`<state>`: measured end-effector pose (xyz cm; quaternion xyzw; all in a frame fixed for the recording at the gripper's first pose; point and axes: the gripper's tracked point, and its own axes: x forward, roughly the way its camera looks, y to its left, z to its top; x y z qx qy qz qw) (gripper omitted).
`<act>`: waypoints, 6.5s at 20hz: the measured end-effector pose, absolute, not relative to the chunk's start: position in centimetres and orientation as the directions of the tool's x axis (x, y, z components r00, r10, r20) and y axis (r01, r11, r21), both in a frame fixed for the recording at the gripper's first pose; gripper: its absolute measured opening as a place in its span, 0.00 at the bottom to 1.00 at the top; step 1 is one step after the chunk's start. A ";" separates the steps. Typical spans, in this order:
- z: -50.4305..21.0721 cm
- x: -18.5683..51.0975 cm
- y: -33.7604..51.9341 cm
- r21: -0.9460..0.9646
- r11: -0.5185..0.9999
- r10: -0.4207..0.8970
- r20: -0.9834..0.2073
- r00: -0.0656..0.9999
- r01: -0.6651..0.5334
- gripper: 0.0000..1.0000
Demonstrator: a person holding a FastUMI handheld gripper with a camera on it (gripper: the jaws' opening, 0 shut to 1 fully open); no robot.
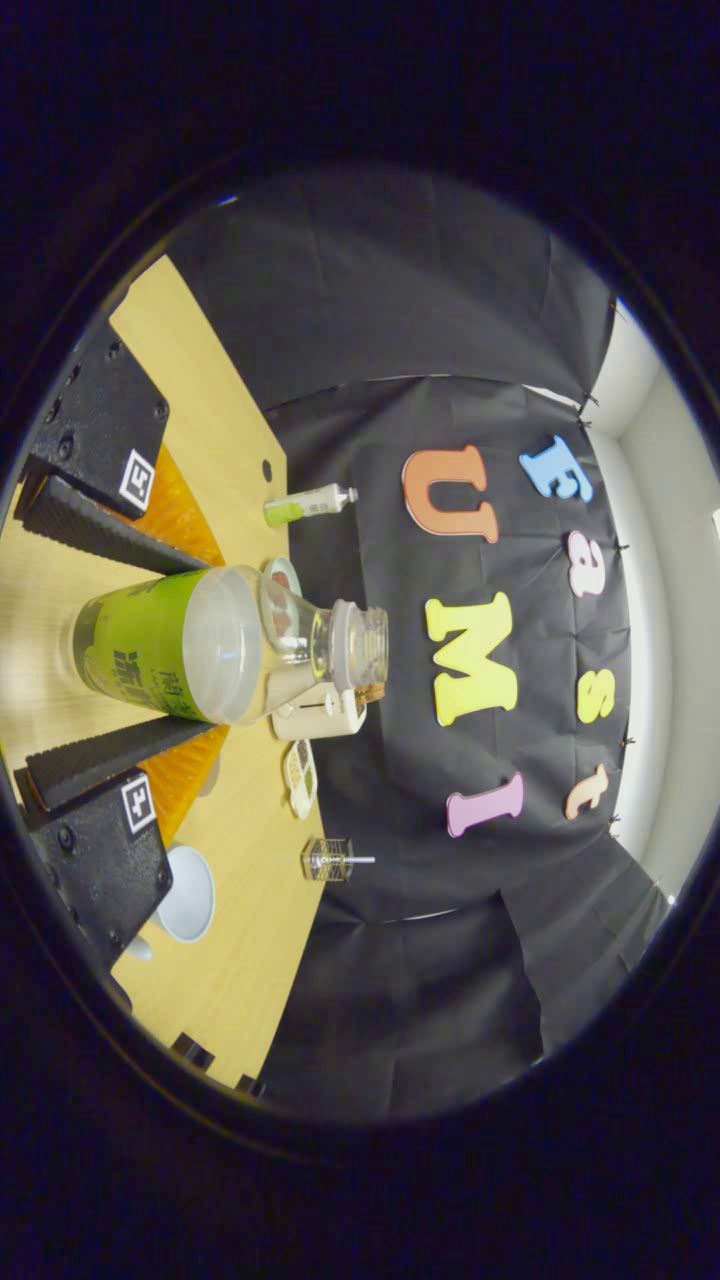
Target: Take the bottle from table, then pour the juice into the cup, finally place the bottle on the coaster
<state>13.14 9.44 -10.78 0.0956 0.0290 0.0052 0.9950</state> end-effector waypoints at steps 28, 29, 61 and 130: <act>-5.9 13.1 7.2 0.968 -0.003 0.230 0.246 0.942 -0.252 0.79; -5.8 13.1 6.9 0.968 -0.022 0.224 0.247 0.943 -0.249 0.79; -3.5 12.4 3.3 0.868 -0.438 0.164 0.335 0.928 -0.236 0.79; 0.6 14.6 2.2 0.360 0.933 0.018 -0.103 0.994 0.021 0.80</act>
